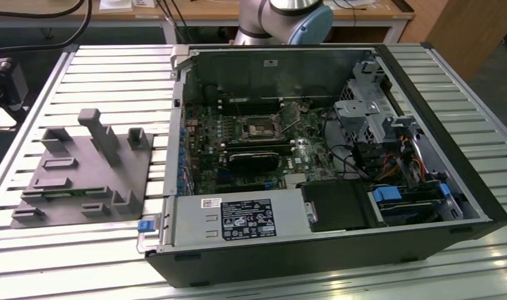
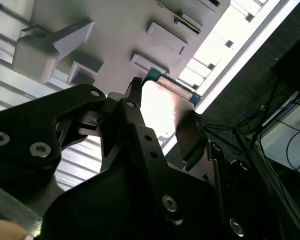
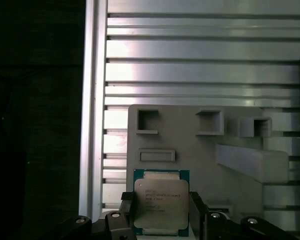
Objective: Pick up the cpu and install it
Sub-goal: 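Pick up the cpu and move it towards the insertion slot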
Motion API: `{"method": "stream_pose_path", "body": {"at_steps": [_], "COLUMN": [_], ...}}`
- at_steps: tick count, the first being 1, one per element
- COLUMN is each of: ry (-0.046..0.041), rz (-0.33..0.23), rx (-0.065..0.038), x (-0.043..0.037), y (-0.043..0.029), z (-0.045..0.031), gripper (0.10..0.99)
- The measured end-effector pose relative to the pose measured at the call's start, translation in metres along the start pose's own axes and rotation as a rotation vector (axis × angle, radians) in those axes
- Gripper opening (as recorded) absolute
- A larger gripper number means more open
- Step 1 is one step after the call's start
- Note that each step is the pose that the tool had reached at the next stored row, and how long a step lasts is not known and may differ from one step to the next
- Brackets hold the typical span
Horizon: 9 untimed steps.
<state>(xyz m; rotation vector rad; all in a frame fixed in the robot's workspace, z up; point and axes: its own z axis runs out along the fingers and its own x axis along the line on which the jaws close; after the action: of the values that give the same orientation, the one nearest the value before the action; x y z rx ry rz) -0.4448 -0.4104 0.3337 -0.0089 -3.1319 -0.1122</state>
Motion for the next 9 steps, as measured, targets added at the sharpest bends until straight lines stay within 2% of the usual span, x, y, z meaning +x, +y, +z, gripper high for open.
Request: {"method": "stream_pose_path", "body": {"at_steps": [9], "ry": [0.0], "rz": [0.0], "rx": [0.0], "x": [0.0], "y": [0.0005], "z": [-0.0064], "gripper": [0.525]}}
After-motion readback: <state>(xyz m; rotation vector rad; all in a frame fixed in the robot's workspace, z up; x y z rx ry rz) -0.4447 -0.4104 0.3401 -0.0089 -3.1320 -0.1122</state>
